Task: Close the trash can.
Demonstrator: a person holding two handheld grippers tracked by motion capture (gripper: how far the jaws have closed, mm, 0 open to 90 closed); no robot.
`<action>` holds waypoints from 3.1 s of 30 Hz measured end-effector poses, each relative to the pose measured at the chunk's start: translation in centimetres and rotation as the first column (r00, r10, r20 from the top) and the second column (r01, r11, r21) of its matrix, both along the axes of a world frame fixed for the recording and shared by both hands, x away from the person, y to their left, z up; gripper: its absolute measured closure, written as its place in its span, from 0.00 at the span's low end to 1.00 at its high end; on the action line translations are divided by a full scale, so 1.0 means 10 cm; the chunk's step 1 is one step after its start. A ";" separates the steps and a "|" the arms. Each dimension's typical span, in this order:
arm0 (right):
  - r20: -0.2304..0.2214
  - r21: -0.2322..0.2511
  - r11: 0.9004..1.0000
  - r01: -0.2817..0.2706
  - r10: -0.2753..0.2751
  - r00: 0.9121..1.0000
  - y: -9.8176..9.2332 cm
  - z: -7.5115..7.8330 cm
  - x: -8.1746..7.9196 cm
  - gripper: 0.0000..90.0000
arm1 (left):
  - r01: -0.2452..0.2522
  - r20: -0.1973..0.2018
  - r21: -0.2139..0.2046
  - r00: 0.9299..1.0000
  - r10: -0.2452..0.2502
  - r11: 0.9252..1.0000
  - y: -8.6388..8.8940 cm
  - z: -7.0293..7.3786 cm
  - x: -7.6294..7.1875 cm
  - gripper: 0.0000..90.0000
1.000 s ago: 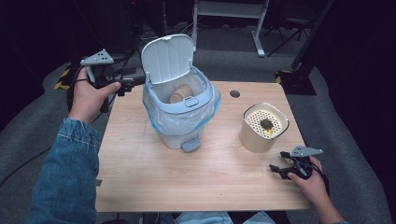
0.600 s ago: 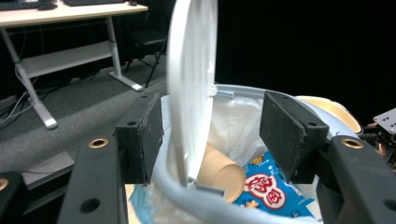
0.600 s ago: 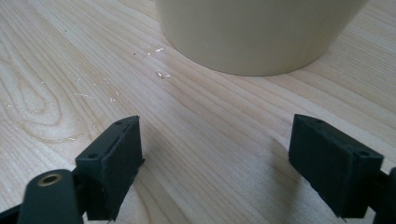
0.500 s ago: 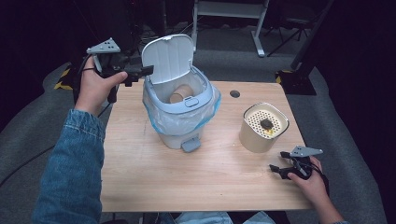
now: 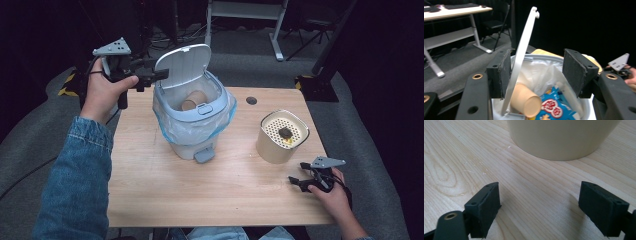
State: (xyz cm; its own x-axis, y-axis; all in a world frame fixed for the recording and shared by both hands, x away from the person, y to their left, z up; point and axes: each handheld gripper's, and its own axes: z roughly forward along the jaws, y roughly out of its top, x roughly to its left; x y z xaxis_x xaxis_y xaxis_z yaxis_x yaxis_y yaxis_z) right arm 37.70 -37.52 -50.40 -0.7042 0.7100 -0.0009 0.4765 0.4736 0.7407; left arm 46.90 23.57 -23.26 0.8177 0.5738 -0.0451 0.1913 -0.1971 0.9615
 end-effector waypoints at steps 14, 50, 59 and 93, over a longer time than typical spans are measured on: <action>0.000 0.000 1.000 0.000 0.000 1.000 0.00 0.00 0.00 0.20 | 0.148 -0.056 0.056 0.988 -0.145 0.987 -0.46 -0.18 -0.12 0.47; 0.000 0.000 1.000 0.001 -0.001 1.000 0.00 0.00 0.00 0.20 | 0.041 -0.093 0.206 0.995 -0.023 0.978 -0.83 -0.46 -0.01 1.00; 0.000 0.000 1.000 0.002 -0.002 1.000 0.00 0.00 0.00 0.20 | 0.010 -0.072 0.197 0.997 0.004 0.980 -0.83 -0.45 -0.06 0.71; -0.002 0.001 1.000 0.001 -0.001 1.000 0.00 0.00 0.00 0.20 | -0.008 -0.018 0.216 1.000 0.012 0.976 -0.18 -0.59 -1.32 0.39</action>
